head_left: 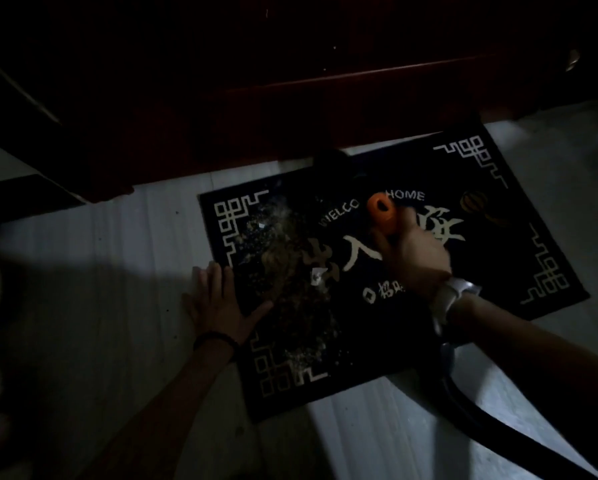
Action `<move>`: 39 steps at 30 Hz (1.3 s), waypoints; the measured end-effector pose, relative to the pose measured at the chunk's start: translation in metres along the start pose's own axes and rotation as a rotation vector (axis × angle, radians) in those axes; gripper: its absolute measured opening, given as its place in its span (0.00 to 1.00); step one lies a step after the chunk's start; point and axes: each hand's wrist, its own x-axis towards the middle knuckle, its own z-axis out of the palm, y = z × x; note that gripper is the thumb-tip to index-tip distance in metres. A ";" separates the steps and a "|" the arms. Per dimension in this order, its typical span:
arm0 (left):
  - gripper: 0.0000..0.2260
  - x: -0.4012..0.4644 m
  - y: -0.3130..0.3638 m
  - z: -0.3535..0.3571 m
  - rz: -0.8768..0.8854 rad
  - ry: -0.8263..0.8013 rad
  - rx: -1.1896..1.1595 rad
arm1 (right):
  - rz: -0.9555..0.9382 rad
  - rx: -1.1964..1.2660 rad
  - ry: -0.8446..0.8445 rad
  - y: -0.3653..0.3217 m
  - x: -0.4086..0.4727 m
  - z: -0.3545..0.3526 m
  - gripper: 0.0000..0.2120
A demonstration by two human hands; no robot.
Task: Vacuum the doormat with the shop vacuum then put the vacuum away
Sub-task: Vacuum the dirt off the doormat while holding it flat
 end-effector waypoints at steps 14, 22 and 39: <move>0.27 0.006 -0.025 -0.007 0.197 0.157 0.046 | -0.131 -0.079 -0.036 -0.016 0.001 0.014 0.20; 0.35 0.012 -0.035 -0.006 0.213 0.127 0.090 | -0.302 -0.161 -0.140 -0.042 -0.035 0.057 0.26; 0.36 0.013 -0.035 0.001 0.190 0.118 0.067 | -0.285 -0.266 0.018 -0.016 -0.060 0.050 0.26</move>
